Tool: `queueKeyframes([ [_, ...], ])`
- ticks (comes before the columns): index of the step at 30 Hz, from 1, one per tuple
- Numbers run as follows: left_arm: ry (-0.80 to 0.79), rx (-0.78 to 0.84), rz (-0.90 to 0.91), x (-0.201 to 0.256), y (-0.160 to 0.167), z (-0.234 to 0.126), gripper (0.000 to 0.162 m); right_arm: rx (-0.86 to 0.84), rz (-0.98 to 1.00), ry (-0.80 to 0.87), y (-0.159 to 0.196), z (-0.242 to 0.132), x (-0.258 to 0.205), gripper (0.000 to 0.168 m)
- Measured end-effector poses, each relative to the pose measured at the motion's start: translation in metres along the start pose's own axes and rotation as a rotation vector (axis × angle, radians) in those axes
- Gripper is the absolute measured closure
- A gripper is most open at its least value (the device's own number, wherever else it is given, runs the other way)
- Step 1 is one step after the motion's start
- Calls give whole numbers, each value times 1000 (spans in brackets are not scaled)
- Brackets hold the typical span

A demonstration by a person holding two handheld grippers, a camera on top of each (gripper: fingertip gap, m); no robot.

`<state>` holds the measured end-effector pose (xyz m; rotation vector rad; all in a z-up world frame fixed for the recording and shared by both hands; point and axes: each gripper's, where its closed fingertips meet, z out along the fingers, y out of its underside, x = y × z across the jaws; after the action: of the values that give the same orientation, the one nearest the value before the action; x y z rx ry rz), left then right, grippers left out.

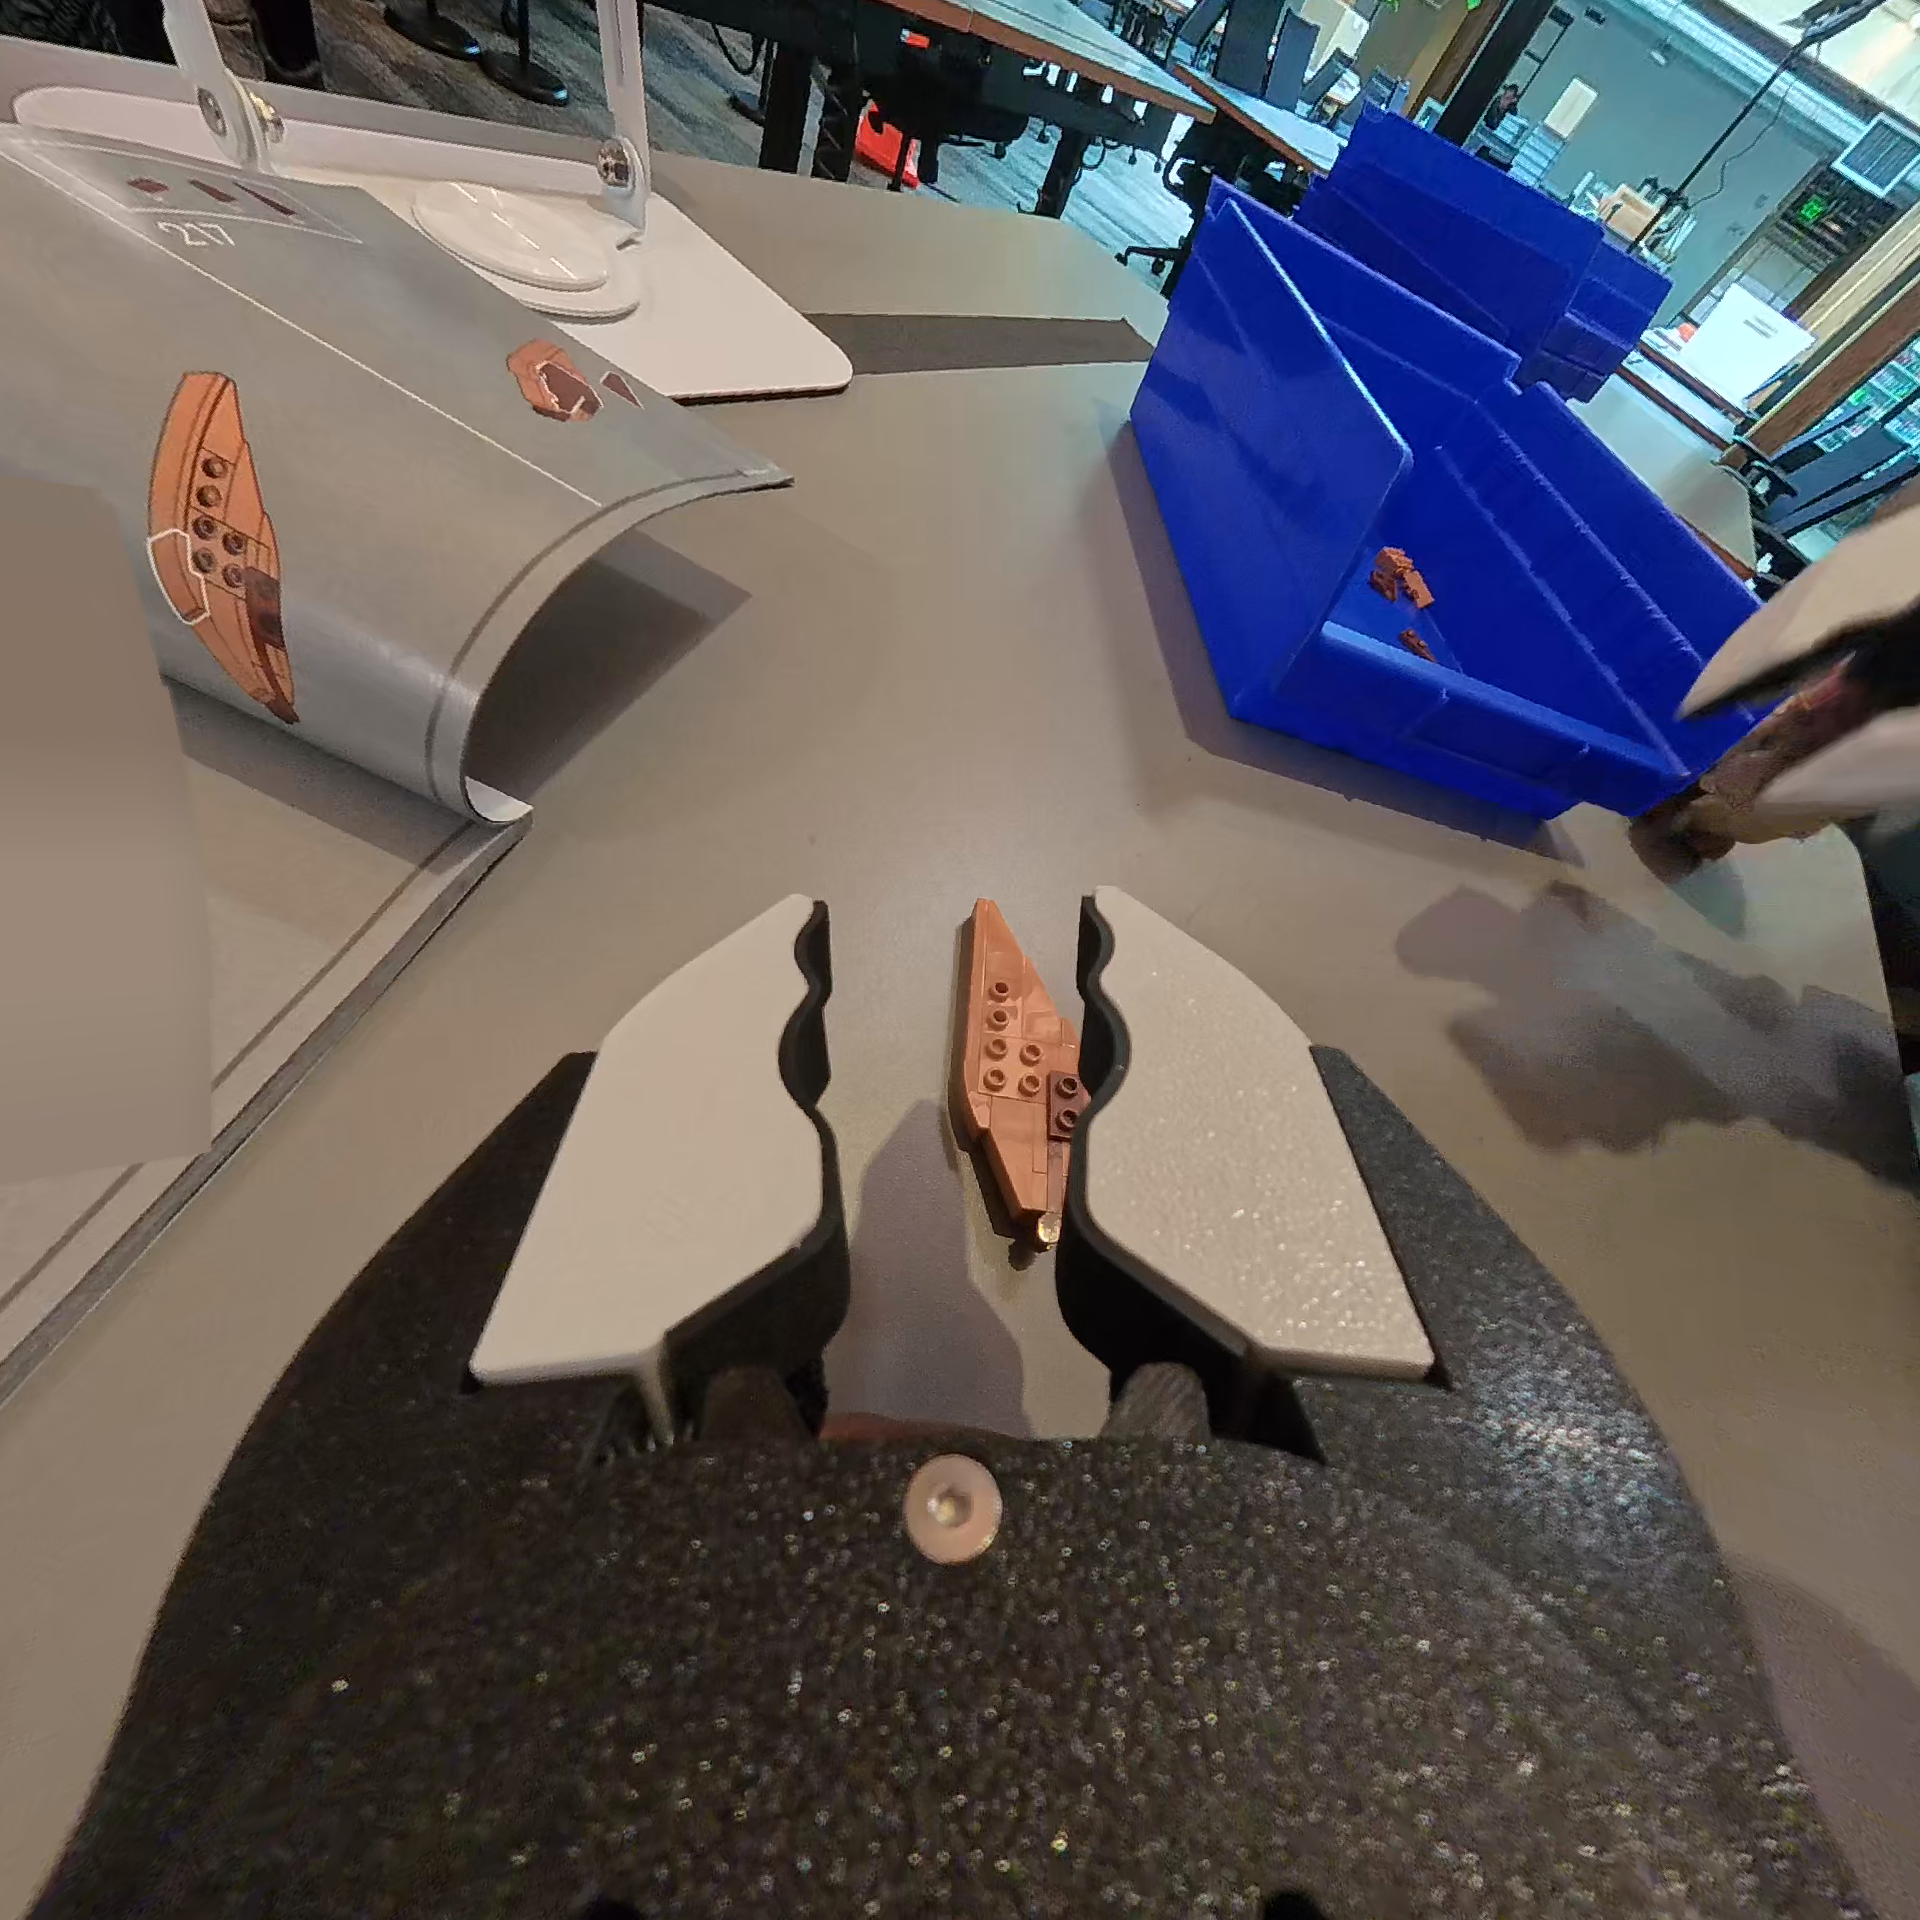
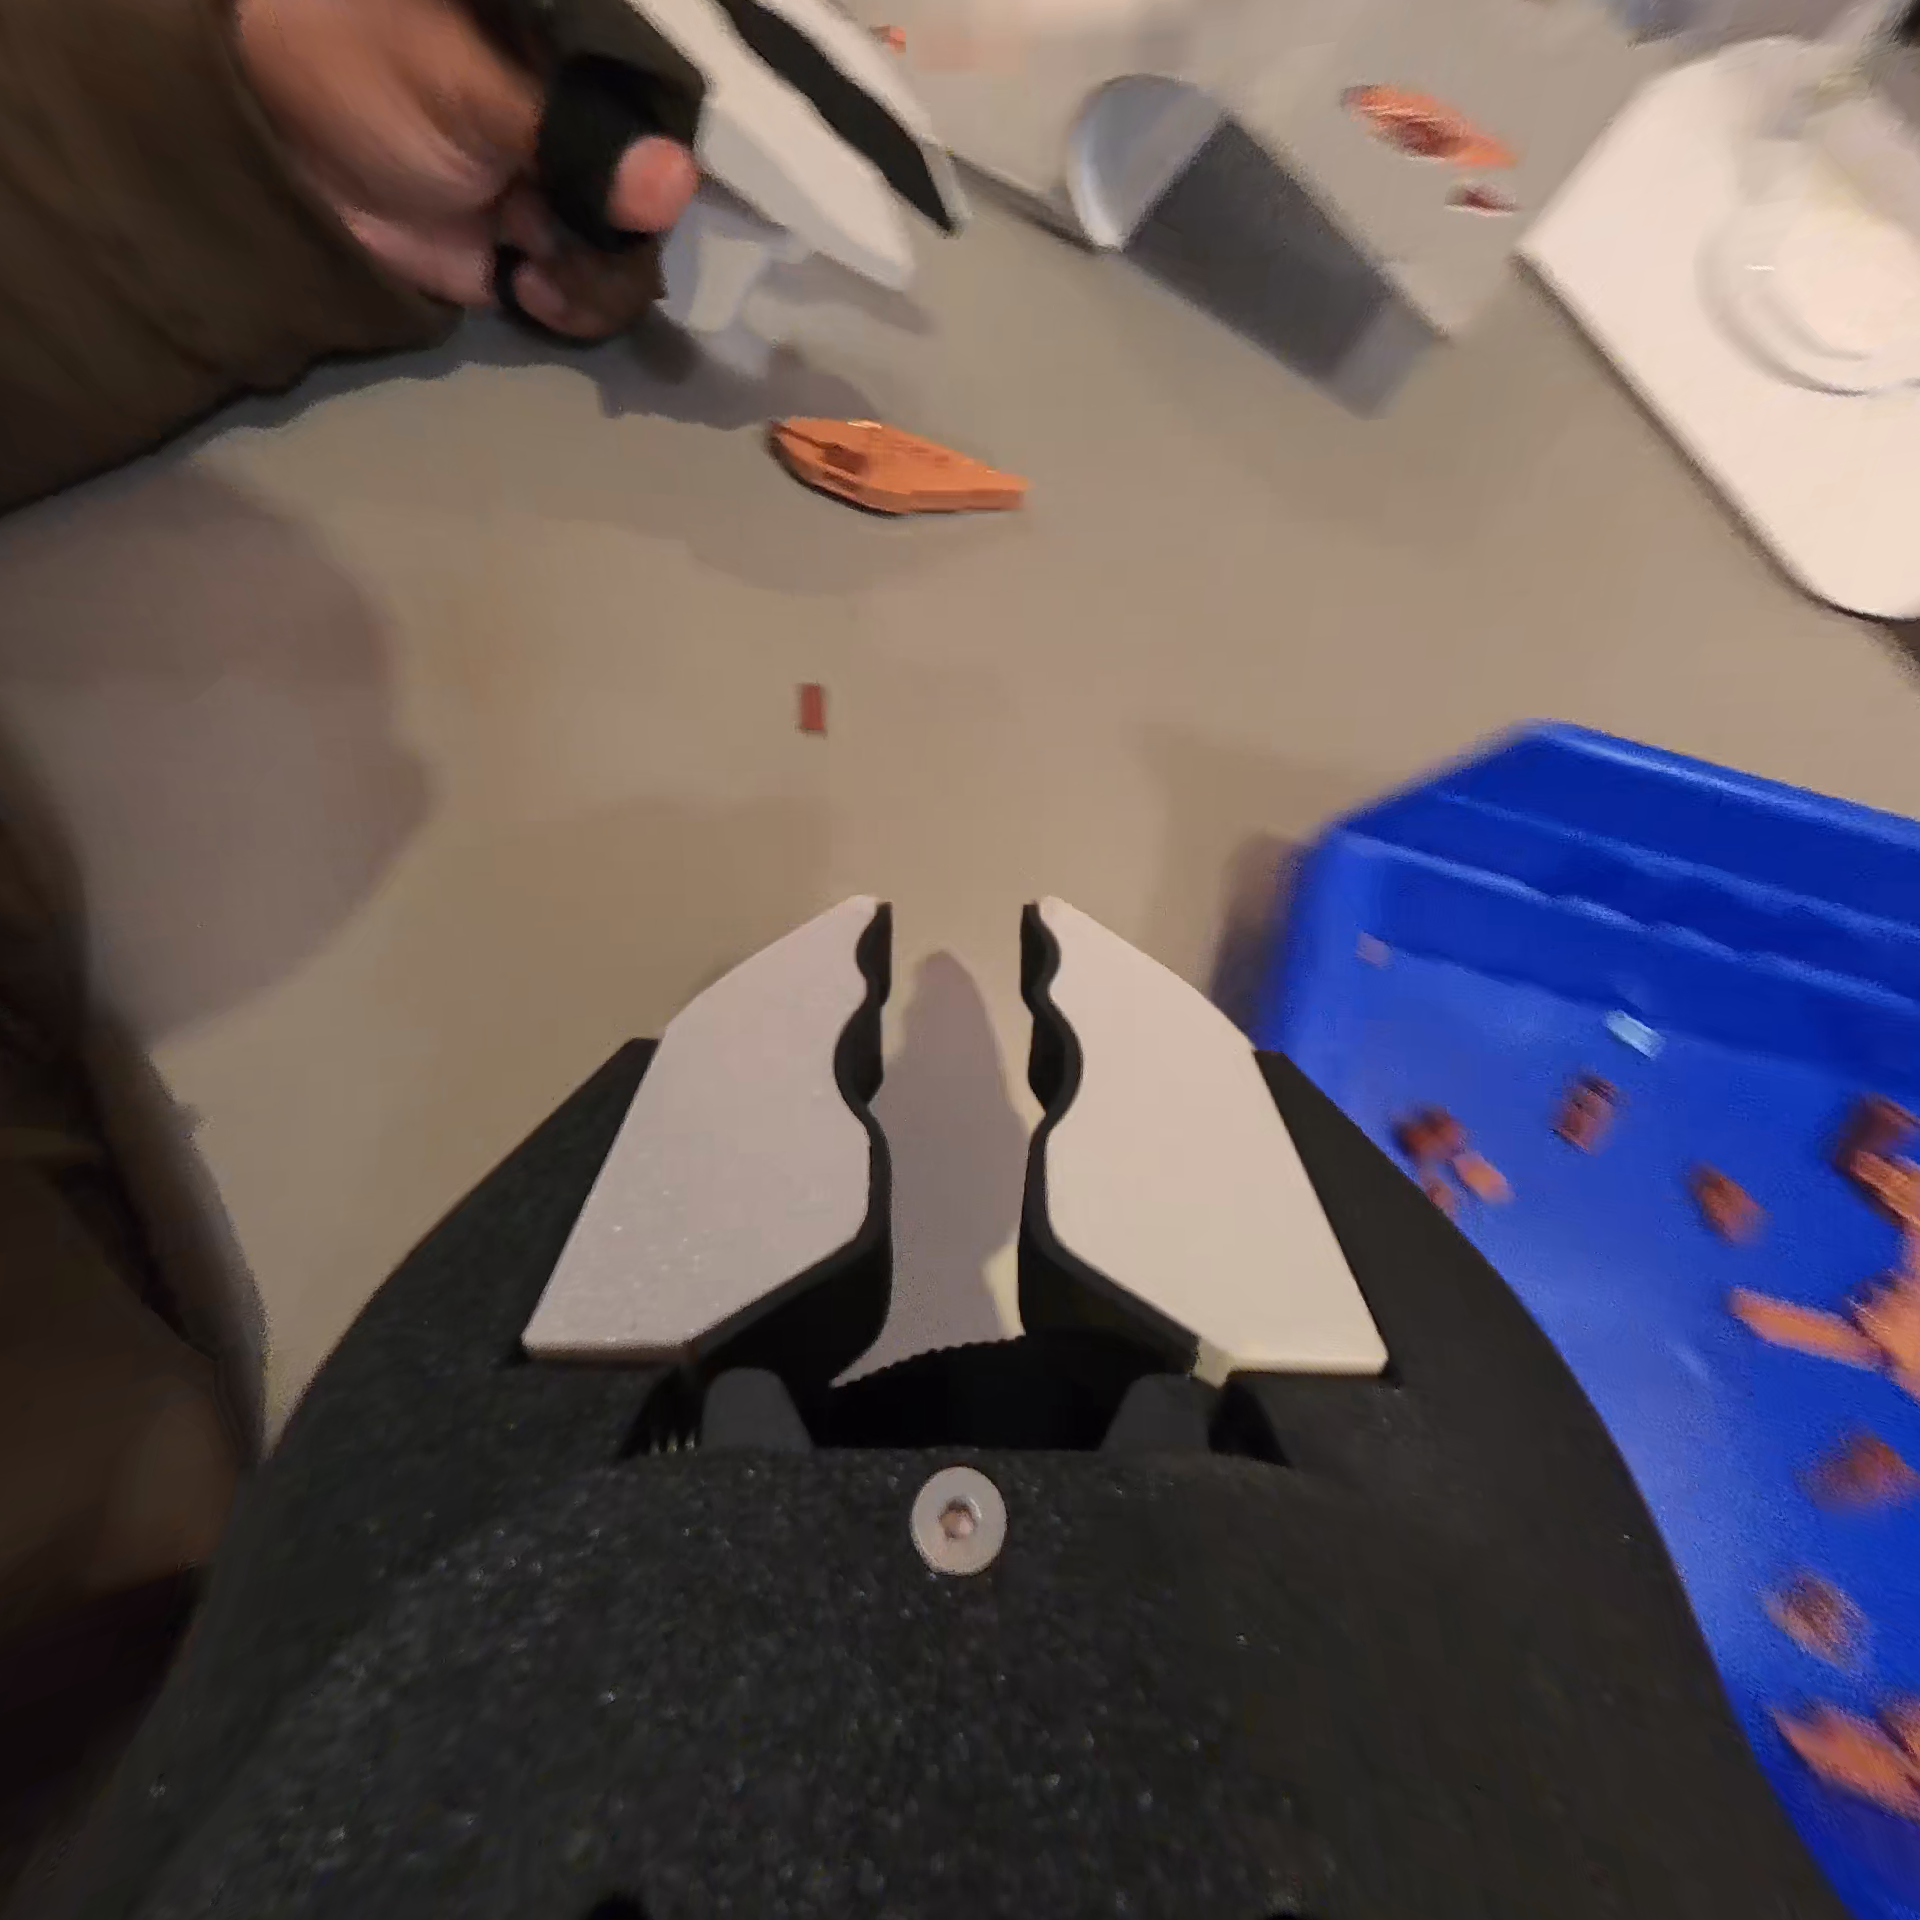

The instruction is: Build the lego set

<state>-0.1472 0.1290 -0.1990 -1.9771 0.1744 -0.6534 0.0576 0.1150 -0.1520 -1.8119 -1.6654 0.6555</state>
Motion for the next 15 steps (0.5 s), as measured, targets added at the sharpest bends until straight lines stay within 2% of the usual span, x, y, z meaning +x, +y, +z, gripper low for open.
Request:
queueKeyframes([
  [4,0,-4,-3,-1,0,1,116,-74,-35,194,20,-73,62,146],
  [7,-3,-9,-9,-2,1,1,116,-179,-139,251,35,-91,100,147],
  [10,-8,-13,-10,-3,1,2,117,-292,-263,206,47,-70,137,147],
  [15,-14,1,-17,-4,-1,1,117,-449,-421,13,78,-2,189,145],
])
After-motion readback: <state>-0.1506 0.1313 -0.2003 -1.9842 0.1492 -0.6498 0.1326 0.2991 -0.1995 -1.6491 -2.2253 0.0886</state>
